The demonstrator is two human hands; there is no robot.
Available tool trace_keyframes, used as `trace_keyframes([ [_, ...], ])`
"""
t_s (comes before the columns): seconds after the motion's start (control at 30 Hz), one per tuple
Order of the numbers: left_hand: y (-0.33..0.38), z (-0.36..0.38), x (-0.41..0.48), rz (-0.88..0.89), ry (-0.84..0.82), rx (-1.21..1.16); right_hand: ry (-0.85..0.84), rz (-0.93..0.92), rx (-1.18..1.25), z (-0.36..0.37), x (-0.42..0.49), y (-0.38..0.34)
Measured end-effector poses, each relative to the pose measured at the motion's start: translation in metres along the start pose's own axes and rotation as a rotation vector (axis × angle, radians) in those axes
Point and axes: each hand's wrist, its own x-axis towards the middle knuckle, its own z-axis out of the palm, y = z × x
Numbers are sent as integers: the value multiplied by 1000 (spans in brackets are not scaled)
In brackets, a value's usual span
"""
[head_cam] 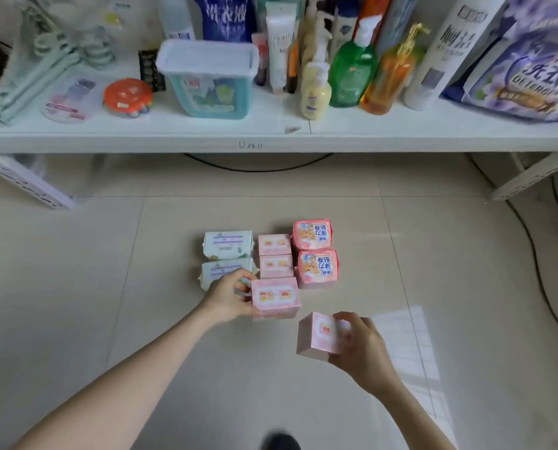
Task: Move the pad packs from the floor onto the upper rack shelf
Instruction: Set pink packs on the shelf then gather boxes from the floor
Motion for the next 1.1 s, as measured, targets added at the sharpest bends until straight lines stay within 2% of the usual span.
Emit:
trace_keyframes([
  [0.3, -84, 47, 80, 45, -8, 12, -28, -7, -17, 85, 63, 89],
  [0.77, -136, 68, 116, 93, 32, -48, -10, -166, -57, 149, 101, 118],
  [0.97, -143, 75, 109, -34, 53, -311, 63, -102, 155, 163, 103, 112],
  [1.1, -144, 76, 111, -61, 20, -386, 75, -57, 307, 170, 110, 105],
])
